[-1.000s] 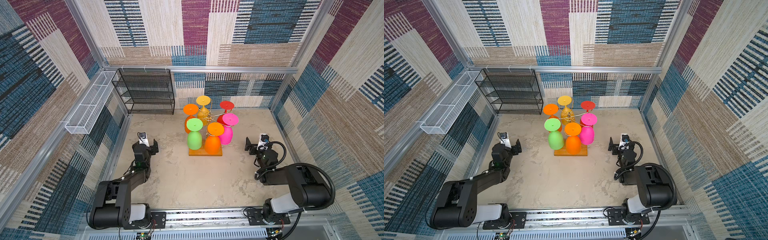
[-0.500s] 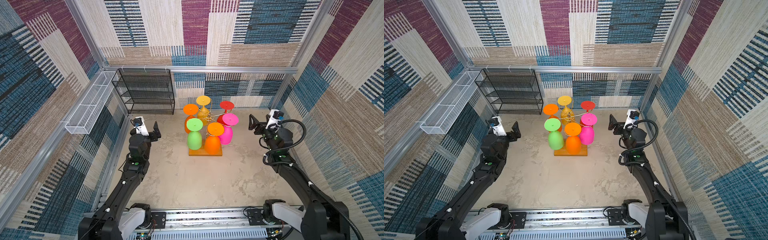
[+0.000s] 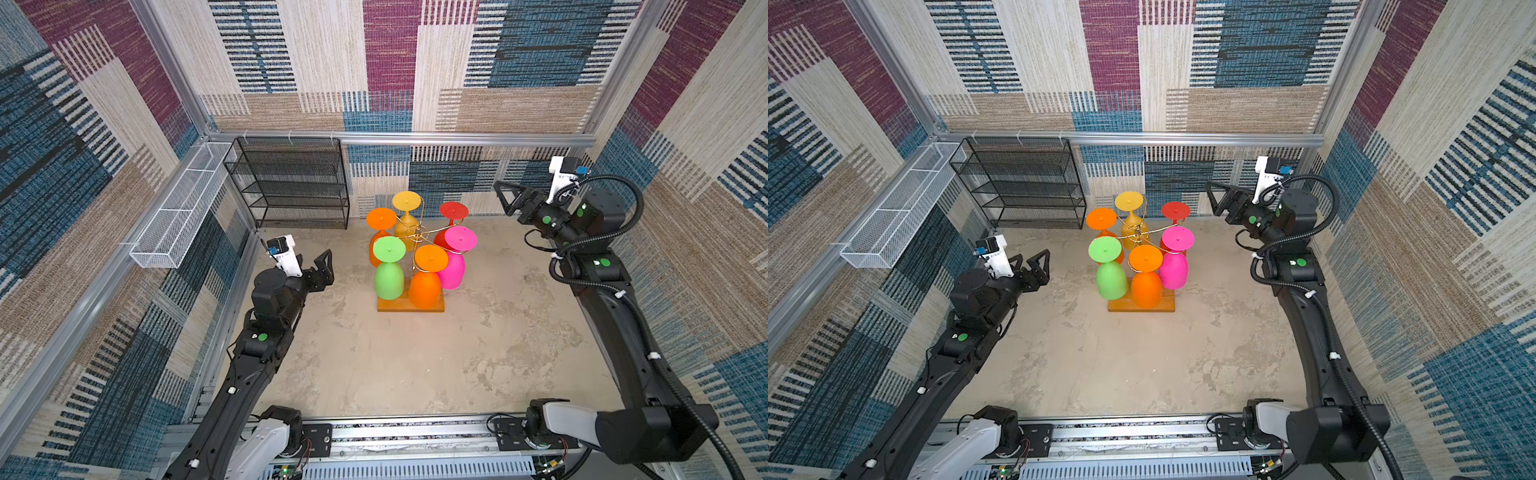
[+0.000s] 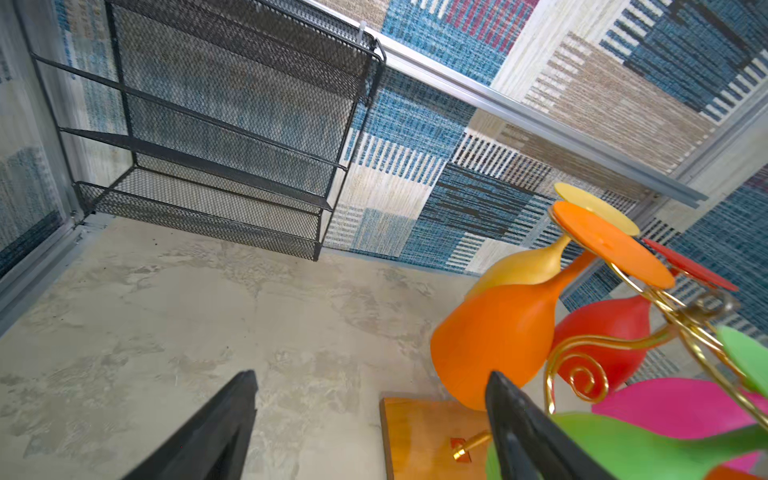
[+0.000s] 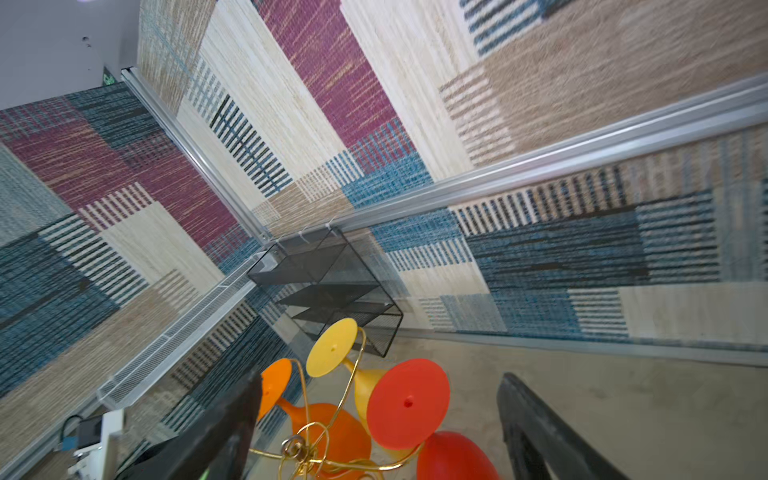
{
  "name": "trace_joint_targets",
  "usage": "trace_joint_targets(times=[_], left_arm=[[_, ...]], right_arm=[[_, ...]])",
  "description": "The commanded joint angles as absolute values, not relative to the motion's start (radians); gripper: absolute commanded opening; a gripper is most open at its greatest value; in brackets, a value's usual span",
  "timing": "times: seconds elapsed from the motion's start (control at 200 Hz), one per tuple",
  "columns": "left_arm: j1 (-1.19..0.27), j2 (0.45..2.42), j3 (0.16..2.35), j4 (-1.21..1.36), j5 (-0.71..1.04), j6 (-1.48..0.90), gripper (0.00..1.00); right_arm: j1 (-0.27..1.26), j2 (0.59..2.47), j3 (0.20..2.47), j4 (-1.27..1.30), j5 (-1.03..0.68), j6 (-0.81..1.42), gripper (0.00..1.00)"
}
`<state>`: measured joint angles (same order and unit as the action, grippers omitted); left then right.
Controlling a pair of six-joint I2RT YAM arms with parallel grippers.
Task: Take the wine glass off the wine glass rack
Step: 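Move the right gripper to the red glass's foot at the rack top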
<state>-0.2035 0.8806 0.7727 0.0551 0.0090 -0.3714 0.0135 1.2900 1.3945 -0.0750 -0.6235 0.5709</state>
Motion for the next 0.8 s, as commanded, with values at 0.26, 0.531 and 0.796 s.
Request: trace_joint_targets(times=[0.26, 0.531, 0.796], left_arm=[[-0.21, 0.882, 0.771, 0.016, 0.027, -0.378, 0.89], [-0.211, 0.884, 0.773, 0.005, 0.025, -0.364, 0.89], [-0.212, 0.893, 0.778, 0.003, 0.028, -0.362, 0.88]], right_arm=[[0.014, 1.397, 1.378, -0.071, -0.848, 0.751, 0.82], [0.013, 1.409, 1.297, 0.044, -0.826, 0.837, 0.76], [0.012, 1.448, 1.287, 0.108, -0.847, 0.922, 0.67]])
